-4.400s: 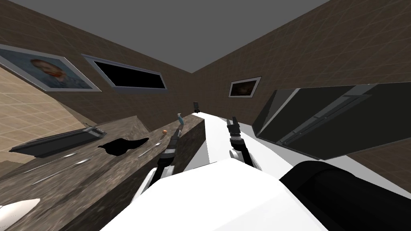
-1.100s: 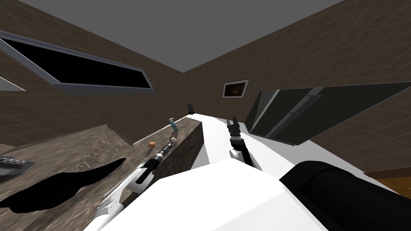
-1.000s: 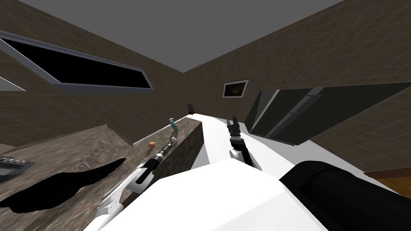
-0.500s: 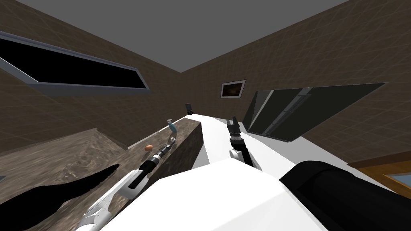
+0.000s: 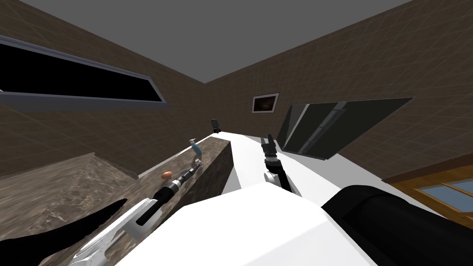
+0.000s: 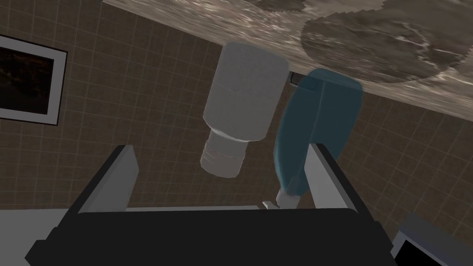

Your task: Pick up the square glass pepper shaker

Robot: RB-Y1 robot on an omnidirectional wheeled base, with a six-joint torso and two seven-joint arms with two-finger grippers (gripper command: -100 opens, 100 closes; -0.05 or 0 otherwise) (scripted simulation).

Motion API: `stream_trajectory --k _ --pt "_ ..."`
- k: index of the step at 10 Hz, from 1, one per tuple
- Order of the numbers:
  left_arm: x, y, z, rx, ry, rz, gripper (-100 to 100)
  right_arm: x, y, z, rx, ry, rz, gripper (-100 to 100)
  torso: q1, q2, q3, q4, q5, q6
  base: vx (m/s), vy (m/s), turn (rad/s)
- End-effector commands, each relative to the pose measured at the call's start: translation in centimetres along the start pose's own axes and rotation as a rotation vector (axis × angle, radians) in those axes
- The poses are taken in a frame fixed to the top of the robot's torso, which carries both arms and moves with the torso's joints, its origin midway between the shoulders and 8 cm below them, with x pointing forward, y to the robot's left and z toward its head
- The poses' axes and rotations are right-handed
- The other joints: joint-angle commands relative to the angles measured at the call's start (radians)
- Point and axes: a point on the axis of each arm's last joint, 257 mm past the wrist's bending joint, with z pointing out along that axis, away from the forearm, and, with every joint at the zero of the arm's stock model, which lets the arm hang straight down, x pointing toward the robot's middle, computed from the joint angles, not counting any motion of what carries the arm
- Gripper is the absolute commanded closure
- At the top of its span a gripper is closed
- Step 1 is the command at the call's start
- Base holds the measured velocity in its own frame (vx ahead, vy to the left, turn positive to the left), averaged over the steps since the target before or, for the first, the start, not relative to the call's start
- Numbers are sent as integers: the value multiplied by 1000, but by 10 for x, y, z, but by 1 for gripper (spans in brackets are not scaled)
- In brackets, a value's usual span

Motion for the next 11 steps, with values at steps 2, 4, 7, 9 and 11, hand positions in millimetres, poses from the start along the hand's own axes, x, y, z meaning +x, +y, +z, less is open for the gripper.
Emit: stream_trajectory --k 2,4,7,9,11 --pt "5 -3 -11 17 41 26 -100 0 0 0 0 0 0 0 0 0 0 0 0 0 21 46 -97" --pt "8 -5 -17 27 67 42 -100 0 0 0 0 0 0 0 0 1 0 0 0 0 20 40 -72" --pt "14 -11 -30 54 125 76 -100 0 0 0 0 0 0 0 0 0 0 0 0 0 26 49 -107" --pt "17 -13 -36 64 150 87 -100 0 0 0 0 0 0 0 0 0 0 0 0 0 20 35 -70" --pt "23 -16 -45 79 193 104 -100 0 0 0 0 0 0 0 -1 0 0 0 0 0 20 43 -101"
